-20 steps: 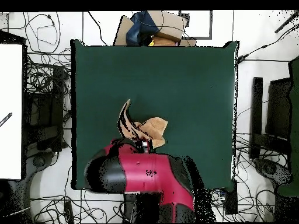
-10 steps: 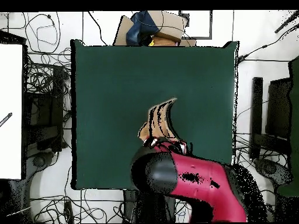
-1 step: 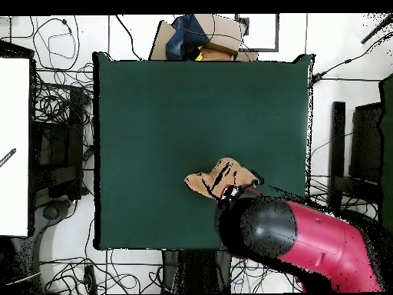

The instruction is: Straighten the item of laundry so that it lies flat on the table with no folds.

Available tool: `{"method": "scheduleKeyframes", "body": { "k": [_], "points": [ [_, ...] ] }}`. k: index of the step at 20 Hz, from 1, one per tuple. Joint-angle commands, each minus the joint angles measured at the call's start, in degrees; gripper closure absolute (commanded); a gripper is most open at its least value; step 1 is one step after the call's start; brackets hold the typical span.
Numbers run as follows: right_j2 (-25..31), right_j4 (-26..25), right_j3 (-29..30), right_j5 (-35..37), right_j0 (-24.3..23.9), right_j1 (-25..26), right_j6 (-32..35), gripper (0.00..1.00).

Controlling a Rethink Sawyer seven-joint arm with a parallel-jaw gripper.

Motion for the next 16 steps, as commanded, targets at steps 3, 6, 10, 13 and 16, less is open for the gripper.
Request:
{"method": "scheduleKeyframes", "body": {
  "k": [3, 6, 10, 13, 16],
  "points": [
    [7.6, 0.4, -1.6, 3.3, -4.2, -0.9, -17.9, 1.0],
    [7.6, 0.7, -0.2, 1.6, -4.6, -1.6, -18.2, 1.0],
    [6.4, 1.6, 3.6, -1.1, -5.3, -4.1, -20.1, 1.0],
    [5.1, 2.5, 7.7, -4.4, -5.6, -5.8, -21.0, 1.0],
    [5.4, 3.3, 11.0, -8.5, -6.5, -5.6, -22.2, 1.0]
  ]
}}
